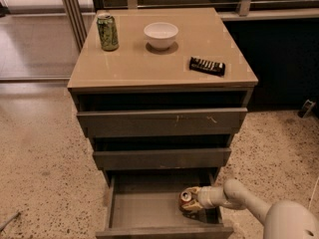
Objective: Pick coke can from bottom drawer and place on counter
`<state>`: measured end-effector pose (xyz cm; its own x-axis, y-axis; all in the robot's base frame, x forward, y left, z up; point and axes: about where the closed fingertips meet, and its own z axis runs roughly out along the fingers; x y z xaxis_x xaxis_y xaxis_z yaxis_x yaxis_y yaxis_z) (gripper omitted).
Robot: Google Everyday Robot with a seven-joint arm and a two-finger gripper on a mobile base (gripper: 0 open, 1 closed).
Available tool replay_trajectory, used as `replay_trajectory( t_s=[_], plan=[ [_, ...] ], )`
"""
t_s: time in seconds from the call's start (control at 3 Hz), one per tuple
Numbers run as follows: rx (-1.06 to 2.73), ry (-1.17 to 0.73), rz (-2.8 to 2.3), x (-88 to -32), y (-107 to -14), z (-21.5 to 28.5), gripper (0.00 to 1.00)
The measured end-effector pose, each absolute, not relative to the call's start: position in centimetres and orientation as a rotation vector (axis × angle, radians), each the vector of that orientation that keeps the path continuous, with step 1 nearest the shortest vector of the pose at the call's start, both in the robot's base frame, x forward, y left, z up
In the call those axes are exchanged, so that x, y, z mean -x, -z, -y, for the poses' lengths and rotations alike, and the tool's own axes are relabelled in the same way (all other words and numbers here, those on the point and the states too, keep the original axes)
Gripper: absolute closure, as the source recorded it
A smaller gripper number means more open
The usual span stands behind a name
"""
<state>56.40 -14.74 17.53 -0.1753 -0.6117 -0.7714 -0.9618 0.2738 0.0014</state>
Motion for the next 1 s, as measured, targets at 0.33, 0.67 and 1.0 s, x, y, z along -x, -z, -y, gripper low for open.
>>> replay_trajectory(
  t_s=[0.33, 0.67, 1.0],
  plan=[
    [1.418, -0.670, -1.879, -56.4, -17.5, 14.7, 0.70],
    [1.419, -0.673, -1.878, -56.4, -17.6, 14.7, 0.93],
    [1.442, -0.724, -1.834, -55.7, -19.9, 14.6, 1.00]
  ],
)
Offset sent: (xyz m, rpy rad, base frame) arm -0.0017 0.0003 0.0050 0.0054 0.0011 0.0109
